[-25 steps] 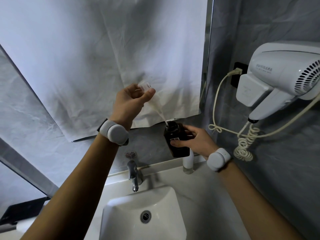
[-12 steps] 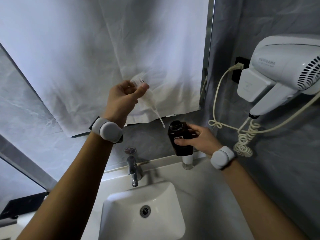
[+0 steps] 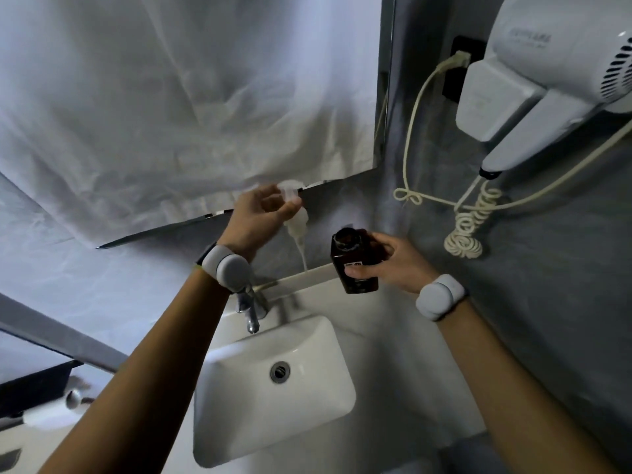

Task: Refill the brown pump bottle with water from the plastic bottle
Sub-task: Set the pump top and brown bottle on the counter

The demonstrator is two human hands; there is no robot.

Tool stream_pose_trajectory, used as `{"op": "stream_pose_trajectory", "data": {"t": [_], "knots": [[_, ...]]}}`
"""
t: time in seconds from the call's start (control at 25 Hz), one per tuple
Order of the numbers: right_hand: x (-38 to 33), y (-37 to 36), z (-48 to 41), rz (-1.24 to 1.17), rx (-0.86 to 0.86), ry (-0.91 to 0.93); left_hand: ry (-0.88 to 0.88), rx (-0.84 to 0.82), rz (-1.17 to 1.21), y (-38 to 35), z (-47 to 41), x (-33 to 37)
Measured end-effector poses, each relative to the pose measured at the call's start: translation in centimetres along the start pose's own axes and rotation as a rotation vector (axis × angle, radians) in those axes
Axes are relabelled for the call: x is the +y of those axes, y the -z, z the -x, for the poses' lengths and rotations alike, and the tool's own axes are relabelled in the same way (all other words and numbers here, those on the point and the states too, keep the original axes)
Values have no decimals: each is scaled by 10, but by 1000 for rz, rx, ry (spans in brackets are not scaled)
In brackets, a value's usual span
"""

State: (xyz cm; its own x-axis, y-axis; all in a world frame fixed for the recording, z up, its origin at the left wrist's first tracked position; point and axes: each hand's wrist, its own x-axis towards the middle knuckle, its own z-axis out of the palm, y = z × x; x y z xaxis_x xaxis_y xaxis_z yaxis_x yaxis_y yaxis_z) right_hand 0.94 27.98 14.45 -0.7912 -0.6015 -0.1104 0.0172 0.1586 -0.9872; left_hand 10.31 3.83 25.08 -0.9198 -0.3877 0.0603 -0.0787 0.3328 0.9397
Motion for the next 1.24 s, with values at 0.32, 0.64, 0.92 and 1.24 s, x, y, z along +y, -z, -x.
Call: {"op": "stream_pose_trajectory", "data": {"t": [0.32,0.64,0.92,1.24], "knots": [[60,12,28,-97,86,-99,103,-235,-140,-55,-6,-77],[123,30,71,-158,230,-219,339,-398,-345,-124,-7,-158],[164,36,86,-123,304,-288,443,-488,-358,-159,4,-215],[207,35,95,-128,337,-351,474,-502,-383,-188,17,-249]]}}
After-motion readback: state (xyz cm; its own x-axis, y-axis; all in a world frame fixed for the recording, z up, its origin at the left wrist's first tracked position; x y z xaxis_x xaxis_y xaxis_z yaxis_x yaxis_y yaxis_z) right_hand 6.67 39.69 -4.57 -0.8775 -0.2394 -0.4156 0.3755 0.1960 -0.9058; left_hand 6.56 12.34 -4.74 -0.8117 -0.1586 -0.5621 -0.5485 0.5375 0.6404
